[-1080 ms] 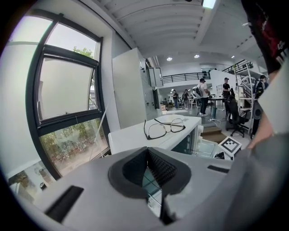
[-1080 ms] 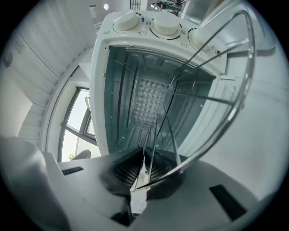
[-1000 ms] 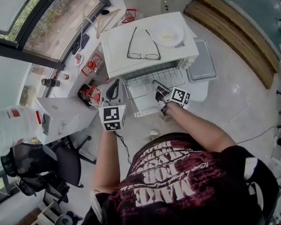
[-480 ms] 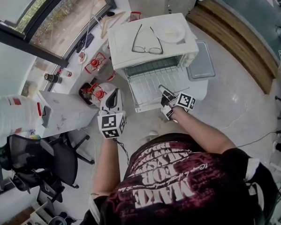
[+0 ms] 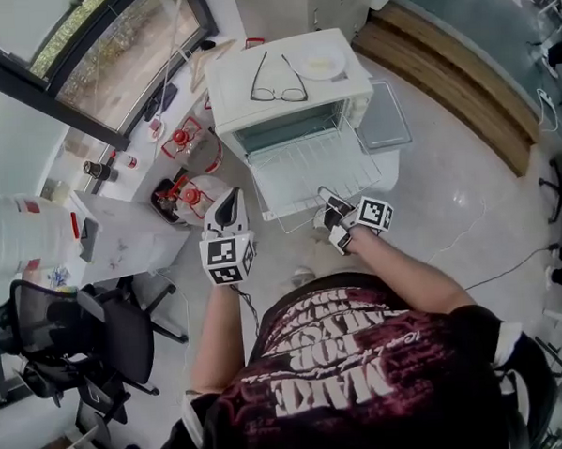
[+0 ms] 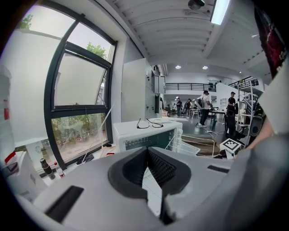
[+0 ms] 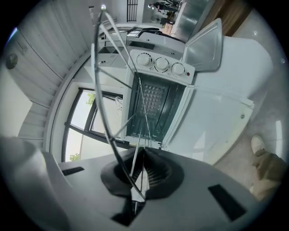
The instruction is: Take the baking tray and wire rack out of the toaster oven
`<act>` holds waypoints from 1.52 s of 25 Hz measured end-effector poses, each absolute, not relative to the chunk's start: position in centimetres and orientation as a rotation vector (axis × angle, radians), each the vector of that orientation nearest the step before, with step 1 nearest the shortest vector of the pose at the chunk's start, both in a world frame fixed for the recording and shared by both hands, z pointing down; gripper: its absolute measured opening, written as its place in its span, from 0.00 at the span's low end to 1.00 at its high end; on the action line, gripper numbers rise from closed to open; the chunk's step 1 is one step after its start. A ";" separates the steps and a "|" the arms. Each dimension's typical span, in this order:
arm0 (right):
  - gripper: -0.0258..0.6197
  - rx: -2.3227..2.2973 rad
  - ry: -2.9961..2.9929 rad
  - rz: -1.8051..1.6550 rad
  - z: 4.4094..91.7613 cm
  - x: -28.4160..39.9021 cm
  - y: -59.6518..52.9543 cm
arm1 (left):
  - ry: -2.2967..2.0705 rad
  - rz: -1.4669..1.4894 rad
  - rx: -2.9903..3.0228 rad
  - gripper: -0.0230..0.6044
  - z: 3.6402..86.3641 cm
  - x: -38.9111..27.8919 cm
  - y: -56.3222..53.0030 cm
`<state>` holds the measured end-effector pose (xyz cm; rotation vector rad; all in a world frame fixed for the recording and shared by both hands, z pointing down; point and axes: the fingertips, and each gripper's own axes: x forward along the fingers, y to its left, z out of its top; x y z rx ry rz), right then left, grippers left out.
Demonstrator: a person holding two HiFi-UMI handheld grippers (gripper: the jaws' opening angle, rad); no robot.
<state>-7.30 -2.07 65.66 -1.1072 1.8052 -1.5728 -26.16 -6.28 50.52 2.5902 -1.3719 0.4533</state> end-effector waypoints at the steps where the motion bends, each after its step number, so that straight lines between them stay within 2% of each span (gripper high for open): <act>1: 0.05 -1.109 1.806 -1.565 65.4 -6.9 -1.2 | -1.361 0.444 2.599 0.05 50.4 -25.8 -5.8; 5: 0.05 -1.130 1.822 -1.573 64.8 -5.4 1.8 | -1.274 0.457 2.630 0.05 51.1 -23.7 -4.2; 15: 0.05 -1.199 1.766 -1.533 63.8 3.7 4.9 | -1.087 0.510 2.769 0.05 50.2 -12.5 -1.0; 28: 0.05 -1.079 1.859 -1.672 63.7 17.3 6.2 | -1.143 0.497 2.750 0.05 48.2 3.3 -0.8; 38: 0.05 -1.002 1.961 -1.760 65.0 23.0 4.6 | -1.218 0.562 2.695 0.05 49.2 8.5 0.5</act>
